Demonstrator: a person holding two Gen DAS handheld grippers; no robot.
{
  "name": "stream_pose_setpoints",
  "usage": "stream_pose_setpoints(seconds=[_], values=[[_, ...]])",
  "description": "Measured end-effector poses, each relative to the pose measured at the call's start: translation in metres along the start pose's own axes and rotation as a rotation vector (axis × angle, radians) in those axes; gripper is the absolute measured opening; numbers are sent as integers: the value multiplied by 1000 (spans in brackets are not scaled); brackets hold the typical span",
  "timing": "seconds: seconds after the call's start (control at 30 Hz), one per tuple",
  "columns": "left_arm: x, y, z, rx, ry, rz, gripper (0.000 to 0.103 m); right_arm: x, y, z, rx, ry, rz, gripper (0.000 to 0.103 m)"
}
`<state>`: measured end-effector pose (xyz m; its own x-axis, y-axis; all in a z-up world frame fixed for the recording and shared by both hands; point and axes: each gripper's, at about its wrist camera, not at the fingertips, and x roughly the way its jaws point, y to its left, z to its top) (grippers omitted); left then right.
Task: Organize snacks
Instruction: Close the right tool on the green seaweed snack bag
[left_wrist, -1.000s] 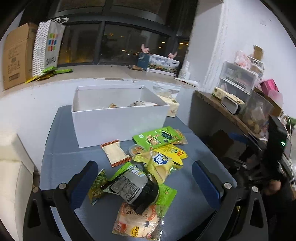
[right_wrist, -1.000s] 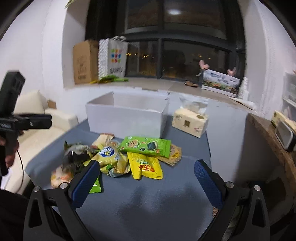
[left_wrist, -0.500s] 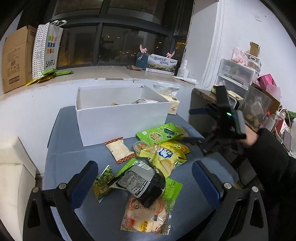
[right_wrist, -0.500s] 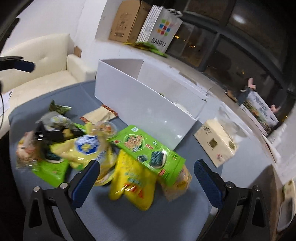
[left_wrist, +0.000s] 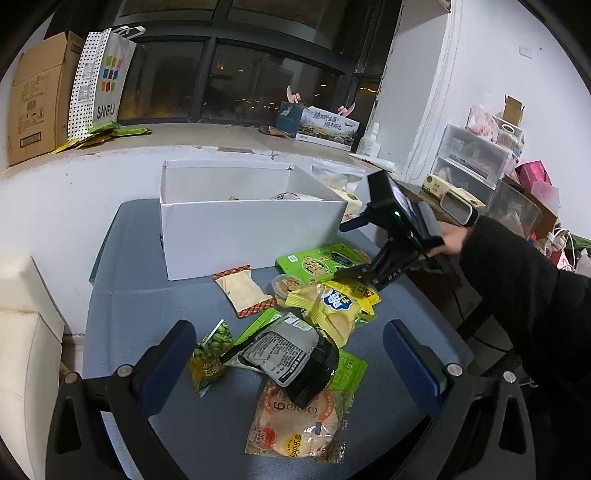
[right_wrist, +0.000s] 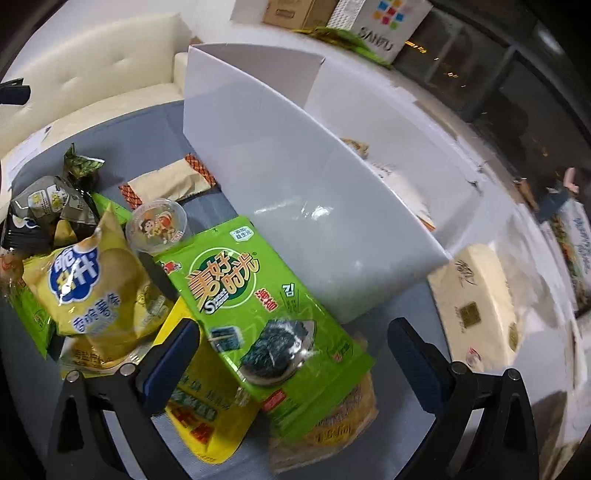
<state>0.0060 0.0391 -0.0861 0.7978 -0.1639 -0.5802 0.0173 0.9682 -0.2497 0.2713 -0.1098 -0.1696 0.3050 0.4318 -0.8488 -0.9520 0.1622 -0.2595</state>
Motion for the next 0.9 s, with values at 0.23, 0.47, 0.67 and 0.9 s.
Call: stream_pose_setpoints(seconds=[0.23, 0.47, 0.67, 0.9], values=[[6, 7, -4, -26, 14, -8, 103, 20, -14, 8, 19, 34, 129, 103], [10, 10, -6, -30, 26, -9, 103, 26, -15, 5, 54, 45, 164, 103], [14, 13, -8, -44, 33, -10, 103, 9, 10, -1, -5, 76, 166, 90], [18, 4, -8, -26, 43, -17, 103, -15, 36, -6, -8, 60, 239, 77]])
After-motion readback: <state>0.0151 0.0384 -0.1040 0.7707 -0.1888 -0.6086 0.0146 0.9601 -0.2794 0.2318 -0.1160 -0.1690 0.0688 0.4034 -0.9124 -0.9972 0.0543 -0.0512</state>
